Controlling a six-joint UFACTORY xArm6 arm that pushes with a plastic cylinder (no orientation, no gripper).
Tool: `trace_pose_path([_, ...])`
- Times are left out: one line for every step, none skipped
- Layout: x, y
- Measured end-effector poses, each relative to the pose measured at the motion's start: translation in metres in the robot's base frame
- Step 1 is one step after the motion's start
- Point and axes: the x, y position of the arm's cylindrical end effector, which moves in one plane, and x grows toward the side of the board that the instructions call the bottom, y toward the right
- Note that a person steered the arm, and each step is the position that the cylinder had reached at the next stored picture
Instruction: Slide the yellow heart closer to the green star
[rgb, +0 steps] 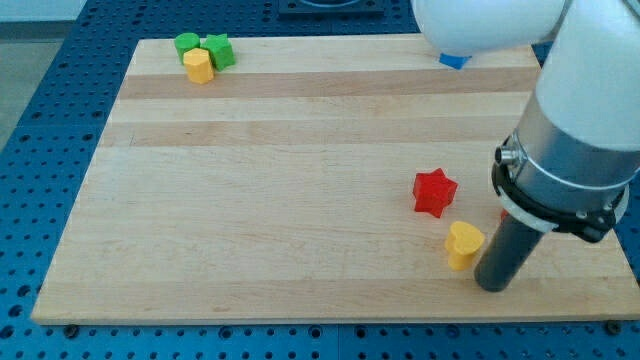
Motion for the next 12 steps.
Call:
trace_pose_path([-0.011, 0.000])
trace_pose_path([-0.013, -0.001])
trace_pose_path([-0.013, -0.013])
trace_pose_path([-0.023, -0.029])
trace_pose_path([-0.047, -0.044])
trace_pose_path([-0.063, -0.063])
trace_pose_path([-0.074, -0.087])
trace_pose_path([-0.091, -0.108])
trace_pose_path([-0.111, -0.129])
trace_pose_path([-0.126, -0.149])
trace_pose_path([-0.139, -0.170])
trace_pose_path([-0.153, -0.180])
